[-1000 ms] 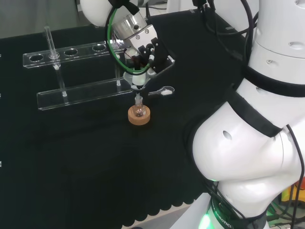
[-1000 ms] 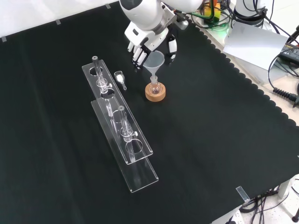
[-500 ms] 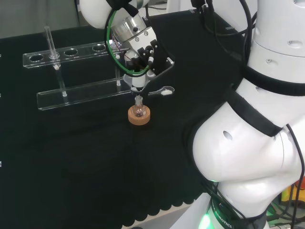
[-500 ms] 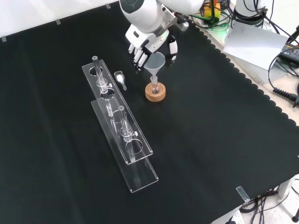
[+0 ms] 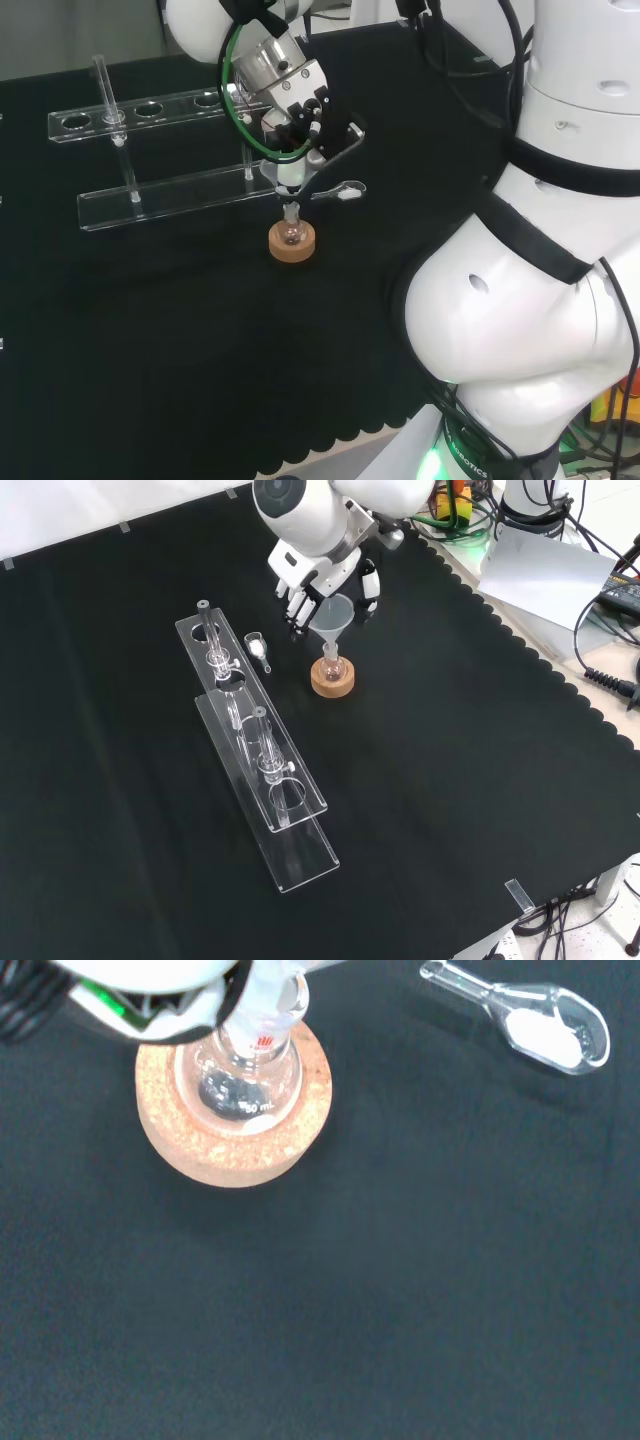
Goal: Place the funnel on the round-bottom flask.
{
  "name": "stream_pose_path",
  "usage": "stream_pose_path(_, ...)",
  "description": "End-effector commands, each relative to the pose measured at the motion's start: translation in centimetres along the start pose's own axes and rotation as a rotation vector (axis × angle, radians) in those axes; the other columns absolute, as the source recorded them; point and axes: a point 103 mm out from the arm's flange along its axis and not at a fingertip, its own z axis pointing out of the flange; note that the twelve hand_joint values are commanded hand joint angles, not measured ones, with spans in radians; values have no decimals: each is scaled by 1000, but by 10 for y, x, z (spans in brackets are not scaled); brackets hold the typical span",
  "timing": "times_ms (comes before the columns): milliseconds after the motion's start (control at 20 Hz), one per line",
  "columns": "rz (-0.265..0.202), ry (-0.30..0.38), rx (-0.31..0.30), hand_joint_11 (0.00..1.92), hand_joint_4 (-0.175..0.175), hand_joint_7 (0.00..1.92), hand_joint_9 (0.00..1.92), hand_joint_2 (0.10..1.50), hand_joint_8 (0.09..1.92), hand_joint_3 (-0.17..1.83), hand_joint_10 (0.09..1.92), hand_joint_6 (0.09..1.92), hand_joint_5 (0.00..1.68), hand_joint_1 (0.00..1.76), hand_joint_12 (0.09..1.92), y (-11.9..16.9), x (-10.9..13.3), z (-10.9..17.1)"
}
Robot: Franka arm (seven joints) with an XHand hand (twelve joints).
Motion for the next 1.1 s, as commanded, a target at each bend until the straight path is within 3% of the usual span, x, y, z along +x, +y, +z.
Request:
stream_pose_path(50, 1, 18, 35, 494, -51, 399, 818, 682, 712, 813, 543, 349, 364, 868, 1308, 2, 1, 4)
stream_pose_path(300, 2, 10, 39, 444, -58, 251, 699, 654, 734, 811, 604, 87, 225, 814, 1330, 0, 2, 5)
stream_pose_path(500, 8, 4, 37, 374, -50, 79, 569, 625, 712, 755, 654, 87, 111, 743, 1364, -3, 1, 5)
stream_pose_path(800, 11, 16, 39, 305, -42, 1, 461, 609, 639, 605, 697, 87, 47, 586, 1392, -10, -2, 6)
stream_pose_path(1100, 15, 20, -54, 287, -44, 0, 439, 631, 634, 458, 711, 87, 50, 478, 1402, -25, -9, 5)
